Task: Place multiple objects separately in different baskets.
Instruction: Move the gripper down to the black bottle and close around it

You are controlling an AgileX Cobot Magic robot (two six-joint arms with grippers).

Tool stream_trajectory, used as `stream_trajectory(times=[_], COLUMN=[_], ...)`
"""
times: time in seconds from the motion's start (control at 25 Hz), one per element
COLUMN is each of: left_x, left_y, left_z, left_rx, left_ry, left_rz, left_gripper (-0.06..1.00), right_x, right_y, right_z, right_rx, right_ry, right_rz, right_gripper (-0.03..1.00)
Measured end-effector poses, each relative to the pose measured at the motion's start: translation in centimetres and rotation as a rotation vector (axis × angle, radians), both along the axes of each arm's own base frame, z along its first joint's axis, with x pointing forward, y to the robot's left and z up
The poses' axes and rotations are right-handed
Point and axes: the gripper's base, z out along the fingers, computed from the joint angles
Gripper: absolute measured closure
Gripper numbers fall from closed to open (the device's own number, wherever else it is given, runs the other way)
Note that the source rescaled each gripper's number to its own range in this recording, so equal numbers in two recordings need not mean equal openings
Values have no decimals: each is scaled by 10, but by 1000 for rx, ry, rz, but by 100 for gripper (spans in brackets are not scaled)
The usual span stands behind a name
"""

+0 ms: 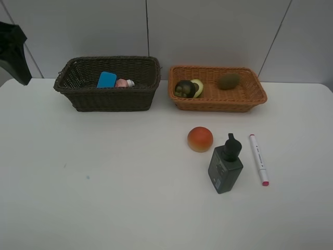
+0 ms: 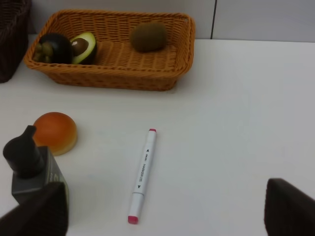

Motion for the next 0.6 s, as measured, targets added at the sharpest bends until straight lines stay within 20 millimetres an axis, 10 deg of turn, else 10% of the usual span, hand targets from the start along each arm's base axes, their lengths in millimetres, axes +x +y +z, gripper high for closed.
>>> stream_trajectory(times=[0.6], left_x=[-187], left_y=[27], left_z=[-33], left_rx=[-19], left_ry=[-295], left_rz=[-87], left_gripper=[2], right_x=[0], right_y=[0], right_z=[0], right_rx=[0], right_ry=[0], right_rz=[0], right_gripper=[-3])
